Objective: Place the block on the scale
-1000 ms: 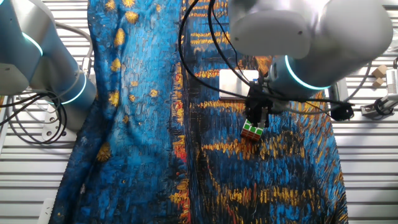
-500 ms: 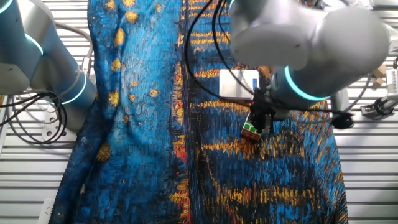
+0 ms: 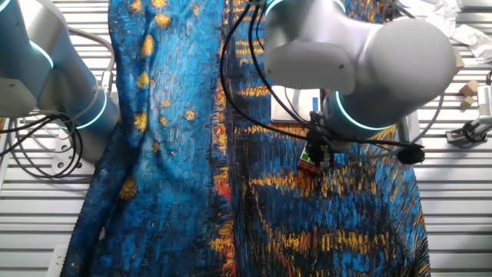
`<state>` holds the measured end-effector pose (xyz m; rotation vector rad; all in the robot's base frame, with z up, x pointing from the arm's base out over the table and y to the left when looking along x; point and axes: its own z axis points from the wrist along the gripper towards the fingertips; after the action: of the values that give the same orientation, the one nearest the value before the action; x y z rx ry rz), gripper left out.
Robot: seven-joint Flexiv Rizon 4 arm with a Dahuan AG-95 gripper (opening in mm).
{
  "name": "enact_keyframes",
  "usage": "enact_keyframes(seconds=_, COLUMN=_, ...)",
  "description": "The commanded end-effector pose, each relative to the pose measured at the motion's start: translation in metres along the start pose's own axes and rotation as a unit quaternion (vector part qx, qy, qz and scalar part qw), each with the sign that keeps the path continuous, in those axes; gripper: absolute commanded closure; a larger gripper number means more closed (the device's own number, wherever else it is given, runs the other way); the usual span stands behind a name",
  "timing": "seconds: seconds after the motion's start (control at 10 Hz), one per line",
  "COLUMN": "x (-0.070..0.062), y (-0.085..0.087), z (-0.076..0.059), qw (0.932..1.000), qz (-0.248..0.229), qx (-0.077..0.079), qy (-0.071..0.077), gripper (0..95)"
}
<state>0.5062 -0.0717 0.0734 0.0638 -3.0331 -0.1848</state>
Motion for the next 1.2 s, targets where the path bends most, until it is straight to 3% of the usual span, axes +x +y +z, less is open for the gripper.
enact_keyframes(seconds=0.1, x=0.001, y=0.000, z=-0.001, qw=1.0000, qz=-0.002, qx=0.001, qy=-0.001, gripper=19.0)
enact_keyframes(seconds=0.5, x=0.001, y=0.000, z=-0.001, qw=1.0000, qz=-0.001, qx=0.001, qy=-0.002, gripper=19.0)
enact_keyframes(seconds=1.2, x=-0.013, y=-0.005, z=0.015, qw=0.9999, qz=0.002, qx=0.004, qy=-0.010, gripper=19.0)
